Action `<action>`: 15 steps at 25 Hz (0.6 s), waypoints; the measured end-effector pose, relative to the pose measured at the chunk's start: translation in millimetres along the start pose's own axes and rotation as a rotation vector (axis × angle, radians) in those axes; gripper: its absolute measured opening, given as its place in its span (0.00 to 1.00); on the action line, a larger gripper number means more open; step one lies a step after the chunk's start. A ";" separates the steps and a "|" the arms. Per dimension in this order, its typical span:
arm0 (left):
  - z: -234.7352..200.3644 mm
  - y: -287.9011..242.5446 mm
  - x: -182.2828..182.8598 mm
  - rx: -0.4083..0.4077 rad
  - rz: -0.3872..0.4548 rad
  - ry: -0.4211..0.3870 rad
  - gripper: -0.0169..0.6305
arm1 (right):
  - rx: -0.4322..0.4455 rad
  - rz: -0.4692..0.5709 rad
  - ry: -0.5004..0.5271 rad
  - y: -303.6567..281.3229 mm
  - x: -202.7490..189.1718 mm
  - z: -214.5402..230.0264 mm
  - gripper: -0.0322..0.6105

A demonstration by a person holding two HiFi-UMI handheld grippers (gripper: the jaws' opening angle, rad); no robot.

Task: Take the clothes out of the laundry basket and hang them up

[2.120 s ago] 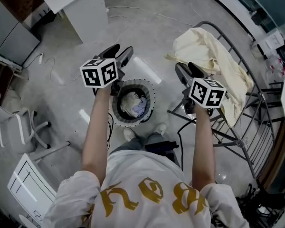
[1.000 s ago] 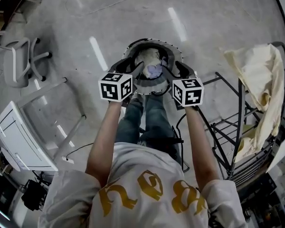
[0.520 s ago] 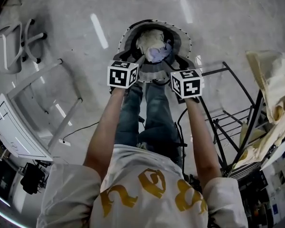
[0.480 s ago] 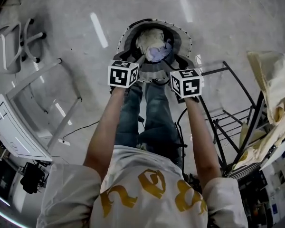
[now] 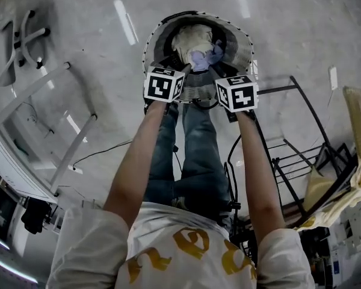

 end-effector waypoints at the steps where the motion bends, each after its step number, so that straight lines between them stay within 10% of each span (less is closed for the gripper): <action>1: -1.8 -6.7 -2.6 0.002 -0.005 -0.003 0.43 | -0.008 -0.012 0.010 -6.8 -3.7 4.2 0.27; 7: -18.2 -43.6 -14.9 0.005 -0.026 0.021 0.45 | -0.065 -0.009 0.006 -37.6 -11.6 27.9 0.10; 15: -37.6 -96.8 -22.7 -0.020 -0.053 0.069 0.48 | 0.011 -0.034 -0.073 -91.8 -11.9 46.7 0.15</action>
Point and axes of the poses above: the fingertips, and each gripper's own axes: y backward along the fingers, z to its right, x out of its top, the point moved 6 cm from there along y, backward along the fingers, and after that the axes turned 1 degree about -x, right-handed, at the moved point
